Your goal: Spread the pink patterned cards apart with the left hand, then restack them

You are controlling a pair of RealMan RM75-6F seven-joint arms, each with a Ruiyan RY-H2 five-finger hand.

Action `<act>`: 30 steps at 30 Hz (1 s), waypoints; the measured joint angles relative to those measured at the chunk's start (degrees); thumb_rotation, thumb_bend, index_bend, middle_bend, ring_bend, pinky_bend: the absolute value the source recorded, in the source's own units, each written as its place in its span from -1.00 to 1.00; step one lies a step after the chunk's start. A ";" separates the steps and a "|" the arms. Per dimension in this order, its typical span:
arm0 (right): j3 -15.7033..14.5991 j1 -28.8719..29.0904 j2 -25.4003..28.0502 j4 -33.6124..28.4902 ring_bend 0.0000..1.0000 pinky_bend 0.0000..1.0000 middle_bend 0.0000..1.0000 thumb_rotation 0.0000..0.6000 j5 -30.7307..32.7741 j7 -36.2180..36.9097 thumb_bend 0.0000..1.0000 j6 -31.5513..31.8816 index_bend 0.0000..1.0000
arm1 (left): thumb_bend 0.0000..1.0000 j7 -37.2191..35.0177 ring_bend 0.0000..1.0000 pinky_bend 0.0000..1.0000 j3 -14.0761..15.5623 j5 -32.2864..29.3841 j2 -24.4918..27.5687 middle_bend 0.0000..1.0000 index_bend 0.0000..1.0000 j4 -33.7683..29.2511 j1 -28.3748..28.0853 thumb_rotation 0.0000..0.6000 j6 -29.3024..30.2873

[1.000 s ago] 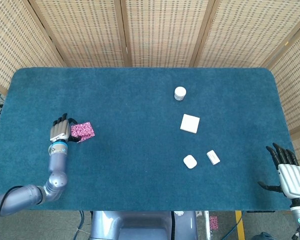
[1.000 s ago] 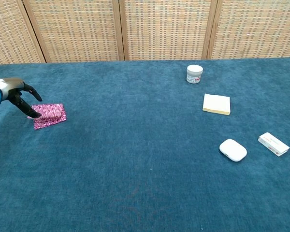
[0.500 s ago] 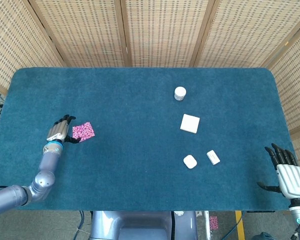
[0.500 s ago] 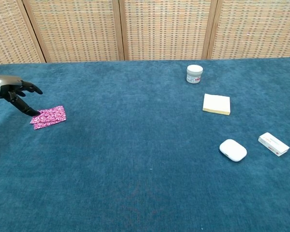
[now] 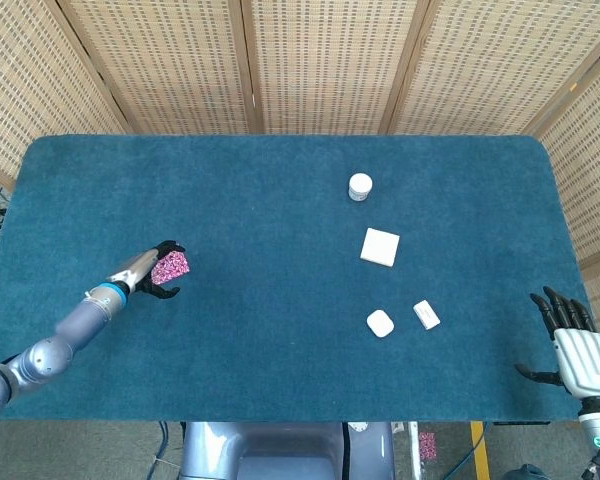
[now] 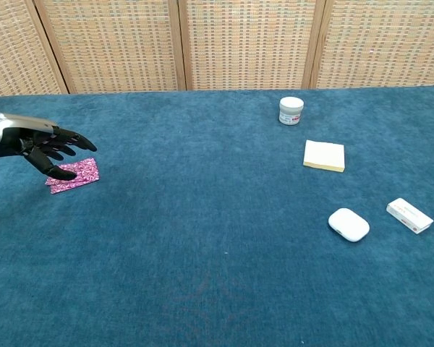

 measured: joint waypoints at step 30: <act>0.13 0.33 -0.49 0.52 -1.00 -1.00 -1.00 1.00 0.96 -0.59 -1.00 -0.95 -1.00 | -0.27 -18.44 -1.00 -1.00 -1.81 19.83 -3.77 -1.00 -0.74 12.01 -0.17 1.00 -8.69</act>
